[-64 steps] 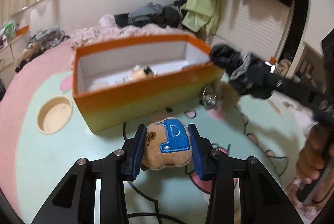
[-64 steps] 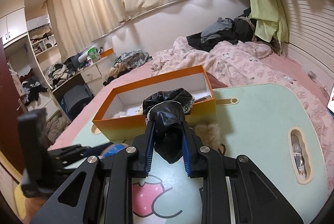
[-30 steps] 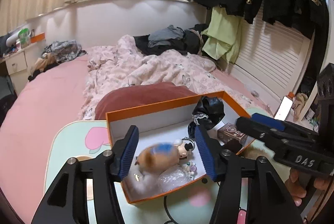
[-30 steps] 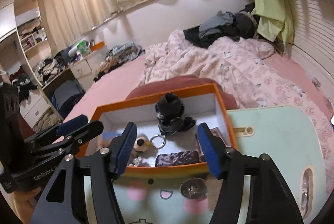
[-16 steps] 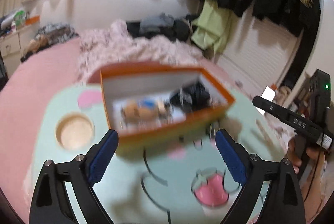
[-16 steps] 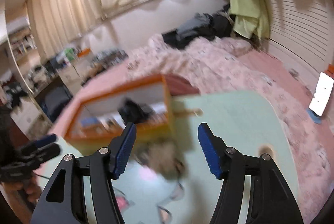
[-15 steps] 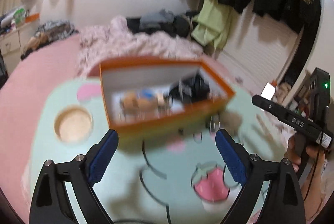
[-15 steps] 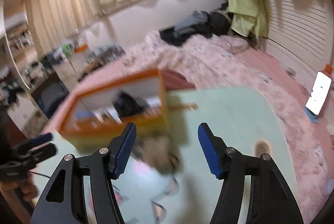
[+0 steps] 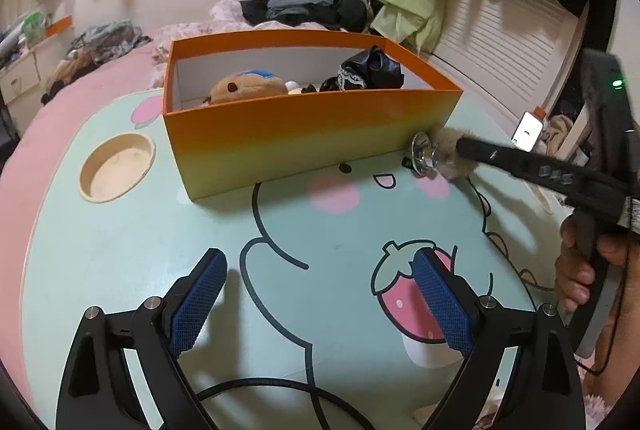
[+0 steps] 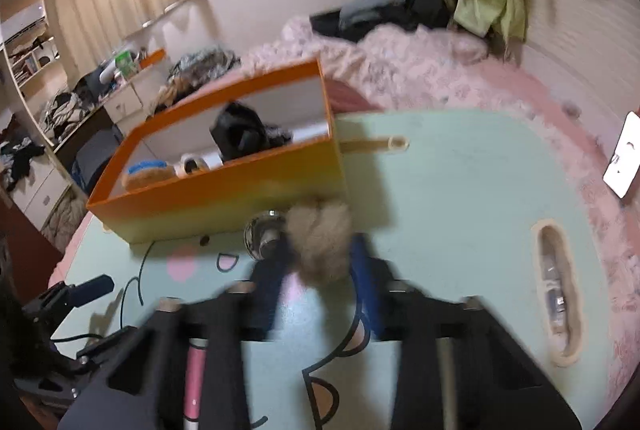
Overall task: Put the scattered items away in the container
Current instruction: 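Grasp the beige pompom with the right gripper while the left grasps the silver piece, then drop the pompom and silver piece into the orange box with both grippers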
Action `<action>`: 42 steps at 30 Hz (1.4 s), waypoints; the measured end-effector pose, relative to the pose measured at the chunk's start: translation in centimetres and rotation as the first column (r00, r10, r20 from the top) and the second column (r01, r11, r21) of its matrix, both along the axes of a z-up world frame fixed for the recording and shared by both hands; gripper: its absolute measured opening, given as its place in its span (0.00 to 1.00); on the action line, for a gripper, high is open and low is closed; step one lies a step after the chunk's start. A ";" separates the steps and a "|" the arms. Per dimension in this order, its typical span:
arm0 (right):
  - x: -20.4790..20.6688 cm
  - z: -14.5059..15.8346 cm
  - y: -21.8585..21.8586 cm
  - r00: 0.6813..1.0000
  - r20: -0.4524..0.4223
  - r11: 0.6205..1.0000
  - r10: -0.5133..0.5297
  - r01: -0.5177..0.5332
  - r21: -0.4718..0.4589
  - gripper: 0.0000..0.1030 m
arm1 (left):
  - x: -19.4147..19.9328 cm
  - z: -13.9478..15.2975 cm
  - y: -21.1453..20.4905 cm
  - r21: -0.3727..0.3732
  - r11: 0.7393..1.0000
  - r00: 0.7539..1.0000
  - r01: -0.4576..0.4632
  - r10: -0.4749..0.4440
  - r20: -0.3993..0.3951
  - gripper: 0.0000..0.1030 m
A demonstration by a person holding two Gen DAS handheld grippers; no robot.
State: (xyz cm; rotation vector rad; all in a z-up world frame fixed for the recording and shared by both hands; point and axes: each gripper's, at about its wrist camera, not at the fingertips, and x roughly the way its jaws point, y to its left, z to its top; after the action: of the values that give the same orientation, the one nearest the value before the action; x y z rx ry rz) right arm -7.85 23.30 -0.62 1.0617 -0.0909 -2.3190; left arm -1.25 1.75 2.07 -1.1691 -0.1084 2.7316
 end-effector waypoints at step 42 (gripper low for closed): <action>2.8 5.7 3.1 0.987 -0.161 0.989 -0.030 0.006 -0.148 0.22 | -2.9 6.1 3.6 0.048 0.995 0.988 0.086 -0.079 -0.132 0.27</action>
State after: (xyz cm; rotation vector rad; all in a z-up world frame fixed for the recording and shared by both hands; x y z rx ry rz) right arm -5.04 26.40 5.05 0.7993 -0.2054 -2.3655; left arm -4.14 5.33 8.21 -0.9565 -0.1127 2.7050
